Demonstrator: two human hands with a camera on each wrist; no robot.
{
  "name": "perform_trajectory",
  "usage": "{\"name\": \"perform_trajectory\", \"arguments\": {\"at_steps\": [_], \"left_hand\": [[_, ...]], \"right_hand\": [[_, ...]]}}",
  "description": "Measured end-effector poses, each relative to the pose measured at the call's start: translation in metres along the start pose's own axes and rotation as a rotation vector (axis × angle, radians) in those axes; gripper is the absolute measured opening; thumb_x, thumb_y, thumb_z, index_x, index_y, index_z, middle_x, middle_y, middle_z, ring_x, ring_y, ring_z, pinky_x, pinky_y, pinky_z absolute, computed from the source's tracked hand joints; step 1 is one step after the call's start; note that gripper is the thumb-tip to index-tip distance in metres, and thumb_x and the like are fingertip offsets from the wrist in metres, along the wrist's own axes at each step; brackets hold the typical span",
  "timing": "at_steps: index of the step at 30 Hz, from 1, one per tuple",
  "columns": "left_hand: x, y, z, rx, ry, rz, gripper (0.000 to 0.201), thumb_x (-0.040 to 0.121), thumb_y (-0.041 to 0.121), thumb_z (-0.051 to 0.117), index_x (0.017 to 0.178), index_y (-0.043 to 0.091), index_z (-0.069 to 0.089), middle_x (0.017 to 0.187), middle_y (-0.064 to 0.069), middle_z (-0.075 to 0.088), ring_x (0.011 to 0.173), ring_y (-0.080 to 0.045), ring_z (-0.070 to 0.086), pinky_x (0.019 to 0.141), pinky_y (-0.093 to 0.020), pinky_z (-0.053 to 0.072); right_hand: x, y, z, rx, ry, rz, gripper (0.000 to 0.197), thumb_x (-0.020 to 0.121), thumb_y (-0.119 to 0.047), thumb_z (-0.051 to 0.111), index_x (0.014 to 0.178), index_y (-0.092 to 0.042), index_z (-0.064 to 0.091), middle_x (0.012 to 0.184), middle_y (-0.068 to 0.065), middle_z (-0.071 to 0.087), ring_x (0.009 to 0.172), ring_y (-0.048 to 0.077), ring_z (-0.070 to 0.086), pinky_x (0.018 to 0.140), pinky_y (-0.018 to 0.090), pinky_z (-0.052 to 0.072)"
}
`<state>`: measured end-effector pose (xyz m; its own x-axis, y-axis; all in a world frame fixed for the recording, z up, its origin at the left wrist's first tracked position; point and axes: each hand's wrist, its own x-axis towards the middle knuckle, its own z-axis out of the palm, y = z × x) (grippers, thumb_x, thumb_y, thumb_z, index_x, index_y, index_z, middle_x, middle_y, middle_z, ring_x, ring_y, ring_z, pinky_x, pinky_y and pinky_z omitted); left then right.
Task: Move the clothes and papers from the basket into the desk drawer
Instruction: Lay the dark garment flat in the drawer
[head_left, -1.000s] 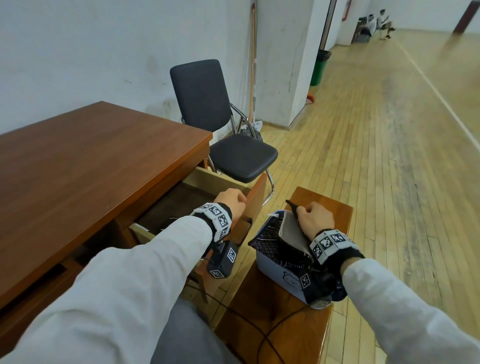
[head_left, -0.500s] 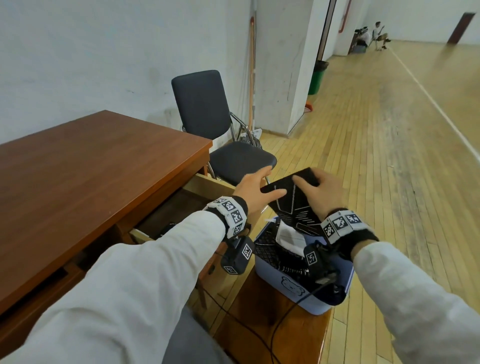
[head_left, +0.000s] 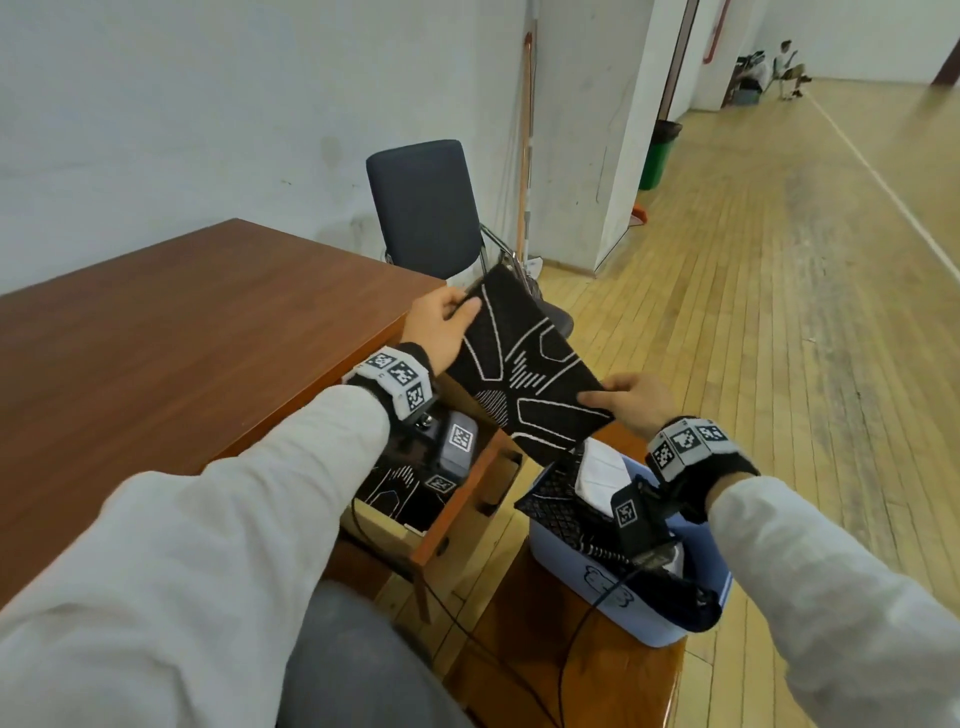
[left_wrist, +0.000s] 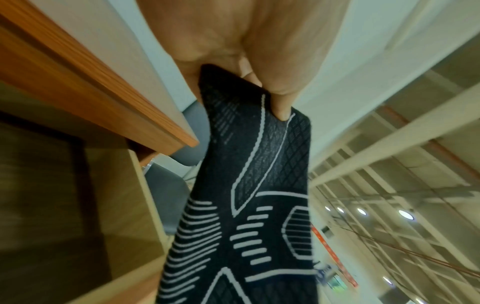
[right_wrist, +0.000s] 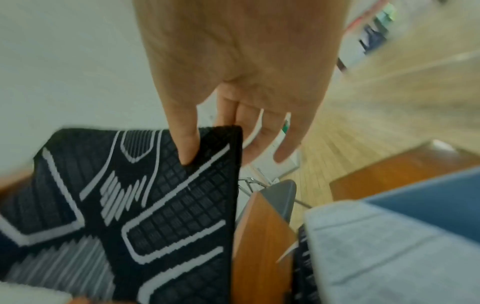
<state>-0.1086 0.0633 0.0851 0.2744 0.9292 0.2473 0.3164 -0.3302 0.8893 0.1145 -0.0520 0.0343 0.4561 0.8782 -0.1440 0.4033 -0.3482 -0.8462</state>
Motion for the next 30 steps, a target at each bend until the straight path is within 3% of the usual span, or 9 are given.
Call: {"name": "perform_trajectory", "arguments": {"at_steps": [4,7,11,14,16,19,25,27,30], "left_hand": [[0.004,-0.035,-0.024,0.108,0.115,-0.125,0.023,0.093,0.026,0.056,0.104,0.008,0.066,0.104,-0.011,0.07,0.098,-0.027,0.066,0.089,-0.036,0.051],[0.001,-0.06,-0.036,0.244,0.12,-0.201,0.027,0.094,0.021,0.054,0.113,0.006,0.066,0.115,-0.013,0.068,0.108,-0.028,0.062,0.095,-0.035,0.047],[-0.004,-0.091,-0.045,0.357,0.037,-0.356,0.032,0.093,0.015,0.053,0.125,0.01,0.055,0.121,-0.011,0.063,0.112,-0.03,0.059,0.098,-0.035,0.046],[-0.01,-0.116,-0.05,0.408,0.008,-0.432,0.028,0.091,0.007,0.052,0.118,0.013,0.048,0.116,-0.012,0.059,0.104,-0.03,0.057,0.083,-0.034,0.045],[-0.011,-0.131,-0.051,0.481,-0.053,-0.435,0.025,0.088,-0.001,0.044,0.102,0.017,0.056,0.114,-0.013,0.061,0.097,-0.032,0.059,0.077,-0.033,0.045],[-0.011,-0.157,-0.053,0.567,-0.18,-0.47,0.036,0.089,-0.005,0.04,0.095,0.018,0.067,0.119,-0.012,0.061,0.086,-0.03,0.06,0.073,-0.03,0.047],[-0.016,-0.195,-0.059,0.665,-0.275,-0.556,0.038,0.089,-0.003,0.048,0.119,0.018,0.061,0.134,-0.013,0.05,0.121,-0.03,0.05,0.098,-0.034,0.041],[-0.016,-0.203,-0.061,0.689,-0.287,-0.562,0.041,0.088,-0.004,0.048,0.121,0.017,0.06,0.136,-0.013,0.048,0.123,-0.03,0.048,0.099,-0.034,0.04],[-0.015,-0.212,-0.061,0.734,-0.305,-0.533,0.041,0.088,-0.006,0.05,0.122,0.015,0.06,0.135,-0.013,0.05,0.124,-0.03,0.049,0.102,-0.034,0.04]], "right_hand": [[0.012,-0.008,0.023,0.243,-0.139,0.147,0.015,0.085,-0.018,0.072,0.094,-0.008,0.064,0.1,0.01,0.068,0.088,0.019,0.063,0.078,0.03,0.054],[0.019,-0.025,0.047,0.274,-0.149,0.136,0.015,0.091,-0.013,0.063,0.104,-0.006,0.061,0.104,0.014,0.065,0.094,0.025,0.063,0.08,0.036,0.055],[0.03,-0.04,0.088,-0.024,-0.161,0.009,0.013,0.091,-0.022,0.061,0.081,-0.014,0.064,0.087,0.011,0.067,0.083,0.029,0.068,0.074,0.044,0.059],[0.038,-0.046,0.121,-0.143,-0.238,-0.02,0.022,0.092,-0.014,0.057,0.112,-0.009,0.064,0.1,0.011,0.064,0.073,0.02,0.066,0.055,0.025,0.057],[0.042,-0.046,0.14,-0.168,-0.297,-0.001,0.03,0.093,-0.009,0.054,0.123,-0.011,0.054,0.107,0.008,0.057,0.069,0.017,0.063,0.049,0.024,0.057],[0.045,-0.044,0.165,-0.252,-0.362,0.009,0.022,0.094,-0.009,0.052,0.114,-0.015,0.049,0.107,0.008,0.055,0.077,0.025,0.067,0.054,0.027,0.059],[0.056,-0.032,0.194,-0.455,-0.416,-0.04,0.011,0.09,-0.012,0.059,0.1,-0.017,0.056,0.103,0.007,0.06,0.09,0.025,0.067,0.077,0.037,0.06],[0.062,-0.028,0.203,-0.561,-0.438,-0.082,0.013,0.089,-0.012,0.061,0.101,-0.016,0.06,0.105,0.007,0.063,0.095,0.025,0.065,0.083,0.036,0.057],[0.066,-0.024,0.212,-0.712,-0.484,-0.148,0.014,0.087,-0.015,0.063,0.101,-0.015,0.062,0.106,0.008,0.064,0.096,0.026,0.064,0.08,0.033,0.055]]}}
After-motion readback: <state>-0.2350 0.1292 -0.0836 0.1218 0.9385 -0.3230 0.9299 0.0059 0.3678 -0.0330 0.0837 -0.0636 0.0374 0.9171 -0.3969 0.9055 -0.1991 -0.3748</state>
